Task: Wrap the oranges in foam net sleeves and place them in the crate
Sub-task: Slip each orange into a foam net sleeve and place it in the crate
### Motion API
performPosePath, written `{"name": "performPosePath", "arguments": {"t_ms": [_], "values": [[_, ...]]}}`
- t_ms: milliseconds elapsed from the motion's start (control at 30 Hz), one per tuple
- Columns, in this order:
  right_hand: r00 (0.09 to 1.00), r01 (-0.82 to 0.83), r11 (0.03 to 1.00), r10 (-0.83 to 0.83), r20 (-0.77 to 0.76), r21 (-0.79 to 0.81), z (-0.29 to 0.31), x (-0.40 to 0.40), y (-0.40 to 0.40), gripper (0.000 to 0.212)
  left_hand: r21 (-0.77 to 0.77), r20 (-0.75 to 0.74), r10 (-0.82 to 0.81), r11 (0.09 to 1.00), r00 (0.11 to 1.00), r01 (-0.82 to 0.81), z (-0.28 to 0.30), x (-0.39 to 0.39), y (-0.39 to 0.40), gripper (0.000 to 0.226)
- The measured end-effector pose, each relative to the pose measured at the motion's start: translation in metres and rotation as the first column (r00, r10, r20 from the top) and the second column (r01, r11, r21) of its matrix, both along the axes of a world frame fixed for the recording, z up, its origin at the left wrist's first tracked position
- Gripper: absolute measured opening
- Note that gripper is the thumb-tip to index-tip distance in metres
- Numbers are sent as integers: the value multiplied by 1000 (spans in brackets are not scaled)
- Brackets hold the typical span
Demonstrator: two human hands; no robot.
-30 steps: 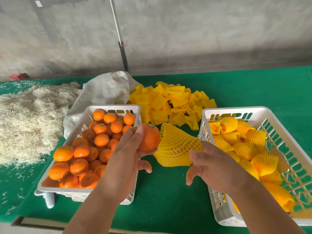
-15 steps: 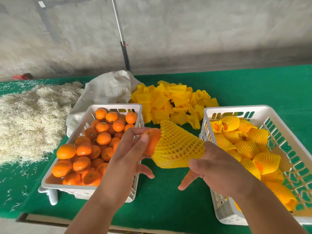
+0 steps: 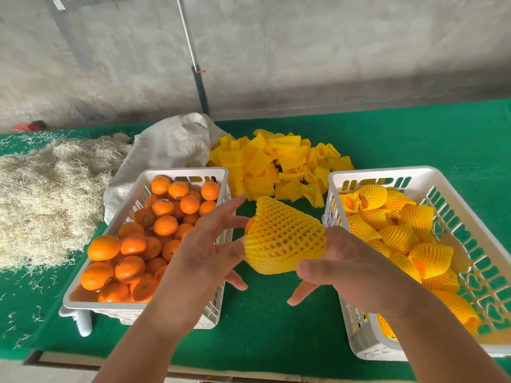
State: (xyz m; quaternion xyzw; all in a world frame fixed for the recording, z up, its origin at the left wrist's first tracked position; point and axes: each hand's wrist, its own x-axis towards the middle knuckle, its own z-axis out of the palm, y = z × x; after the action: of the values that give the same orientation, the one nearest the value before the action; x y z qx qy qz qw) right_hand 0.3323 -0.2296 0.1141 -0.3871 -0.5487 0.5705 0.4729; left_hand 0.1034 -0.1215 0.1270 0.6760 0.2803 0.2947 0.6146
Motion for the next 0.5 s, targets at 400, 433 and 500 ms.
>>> {"name": "performPosePath", "arguments": {"t_ms": [400,433,500], "values": [[931,160,979,-106,348,-128,13,-3,-7,47,-149,-43,-10,989,999,3,0,9,-4,48],[918,175,976,-115,379,-129,12,-6,-7,48,-118,-74,-17,993,997,8,-1,11,-5,50],[898,188,975,-122,424,-120,10,-9,-6,44,-119,-98,-14,993,995,2,-3,14,-4,47]]}}
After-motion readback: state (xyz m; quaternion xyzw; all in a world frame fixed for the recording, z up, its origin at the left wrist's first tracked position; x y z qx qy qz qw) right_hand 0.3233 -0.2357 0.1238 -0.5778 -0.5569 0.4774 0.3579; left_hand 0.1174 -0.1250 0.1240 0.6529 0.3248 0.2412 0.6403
